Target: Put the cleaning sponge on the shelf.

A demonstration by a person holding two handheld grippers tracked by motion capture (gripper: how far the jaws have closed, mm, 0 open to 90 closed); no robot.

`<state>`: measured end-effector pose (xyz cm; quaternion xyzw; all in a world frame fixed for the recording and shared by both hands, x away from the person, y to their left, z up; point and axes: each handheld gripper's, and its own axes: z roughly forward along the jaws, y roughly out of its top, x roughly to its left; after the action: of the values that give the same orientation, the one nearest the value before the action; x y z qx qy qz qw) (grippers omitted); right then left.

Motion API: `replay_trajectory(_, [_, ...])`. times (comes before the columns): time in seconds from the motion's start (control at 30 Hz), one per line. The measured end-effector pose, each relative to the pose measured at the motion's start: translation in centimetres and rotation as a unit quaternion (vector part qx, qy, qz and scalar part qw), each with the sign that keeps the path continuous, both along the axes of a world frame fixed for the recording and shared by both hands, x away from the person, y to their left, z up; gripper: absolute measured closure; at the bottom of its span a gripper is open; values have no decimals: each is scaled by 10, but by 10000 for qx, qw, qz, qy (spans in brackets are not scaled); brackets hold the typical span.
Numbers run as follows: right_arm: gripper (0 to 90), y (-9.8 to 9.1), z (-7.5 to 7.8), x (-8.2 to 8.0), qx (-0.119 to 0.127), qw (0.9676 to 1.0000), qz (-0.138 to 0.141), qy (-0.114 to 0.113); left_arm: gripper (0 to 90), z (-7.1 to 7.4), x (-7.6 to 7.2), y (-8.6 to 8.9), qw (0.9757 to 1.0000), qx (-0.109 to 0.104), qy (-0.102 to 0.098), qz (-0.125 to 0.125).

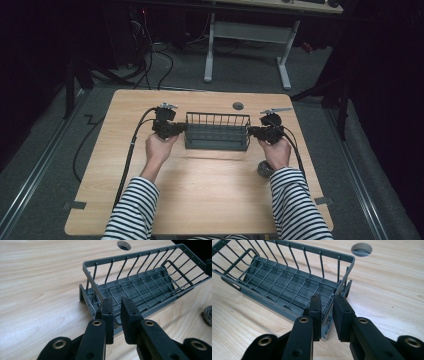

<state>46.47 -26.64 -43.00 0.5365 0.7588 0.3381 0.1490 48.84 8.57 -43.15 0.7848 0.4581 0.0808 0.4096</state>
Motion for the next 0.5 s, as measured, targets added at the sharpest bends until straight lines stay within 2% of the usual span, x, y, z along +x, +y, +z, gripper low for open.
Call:
replay_trajectory(0.13, [782, 7, 0, -6, -44, 9999, 137, -16, 816, 1, -10, 8, 10000, 45, -10, -26])
replay_trajectory(0.23, [780, 11, -1, -16, 61, 9997, 242, -10, 815, 2, -22, 15, 9999, 83, -1, -66])
replay_trajectory(0.43, [776, 20, 1, -27, -164, 9991, 399, -50, 814, 1, -38, 25, 9999, 40, -10, -124])
replay_trajectory(0.5, [774, 19, -1, -33, 18, 9990, 439, -48, 823, 1, -43, 29, 9998, -111, -4, -184])
